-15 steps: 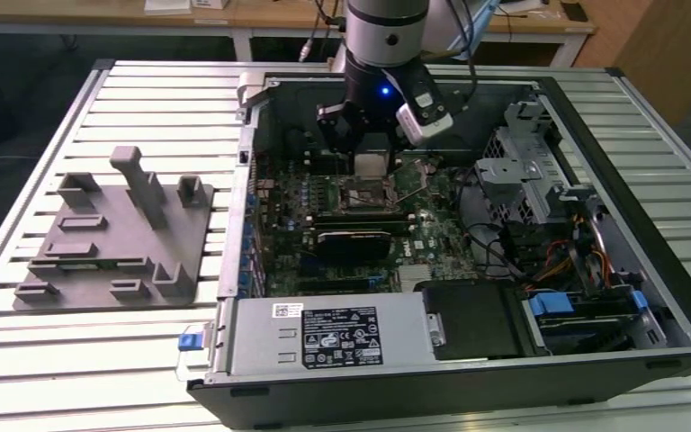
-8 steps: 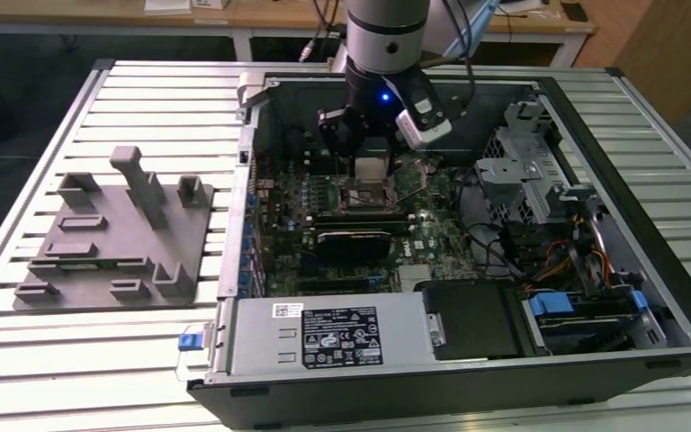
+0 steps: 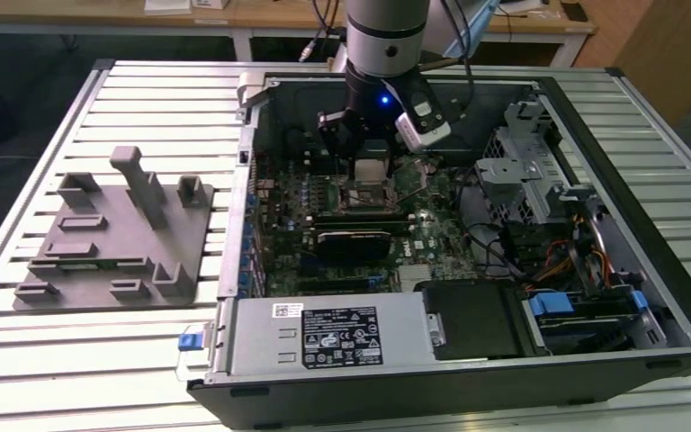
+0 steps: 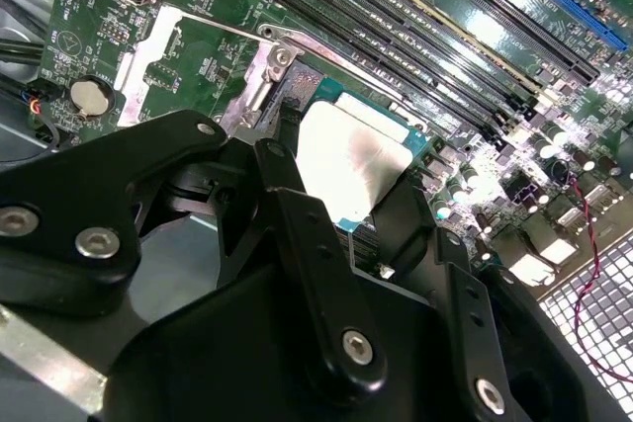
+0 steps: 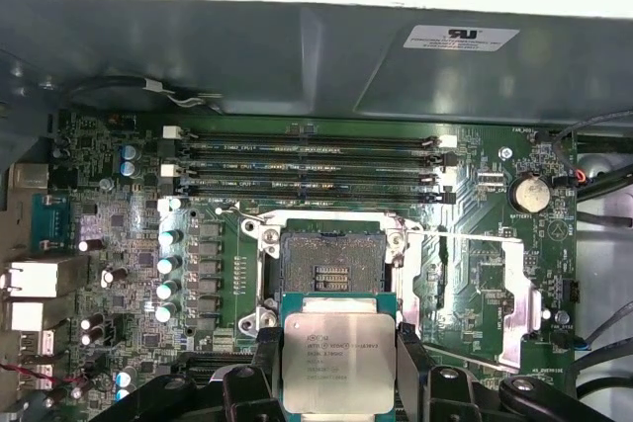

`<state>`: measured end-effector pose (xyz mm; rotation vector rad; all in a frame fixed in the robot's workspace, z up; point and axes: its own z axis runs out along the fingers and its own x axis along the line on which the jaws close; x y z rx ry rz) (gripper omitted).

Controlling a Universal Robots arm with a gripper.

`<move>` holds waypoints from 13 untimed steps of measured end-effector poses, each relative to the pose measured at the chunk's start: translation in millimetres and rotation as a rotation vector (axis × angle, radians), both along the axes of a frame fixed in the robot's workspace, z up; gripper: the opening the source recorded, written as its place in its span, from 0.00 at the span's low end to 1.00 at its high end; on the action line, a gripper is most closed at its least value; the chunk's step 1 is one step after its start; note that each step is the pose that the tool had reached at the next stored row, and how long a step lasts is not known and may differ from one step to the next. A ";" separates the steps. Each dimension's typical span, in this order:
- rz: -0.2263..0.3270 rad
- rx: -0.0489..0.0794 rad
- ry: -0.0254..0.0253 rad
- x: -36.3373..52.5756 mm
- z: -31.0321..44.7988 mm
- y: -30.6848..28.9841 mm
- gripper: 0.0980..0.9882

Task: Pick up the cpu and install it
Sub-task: 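Place the cpu into insertion slot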

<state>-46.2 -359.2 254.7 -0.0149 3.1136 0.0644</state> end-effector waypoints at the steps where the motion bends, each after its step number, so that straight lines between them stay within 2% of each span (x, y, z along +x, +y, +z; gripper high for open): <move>1: 0.000 0.000 0.0000 0.0 0.0 0.0 0.50; 10: -0.003 0.000 0.0000 0.0 -0.1 0.0 0.50; 13: -0.052 0.000 0.0000 0.0 -0.3 0.0 0.50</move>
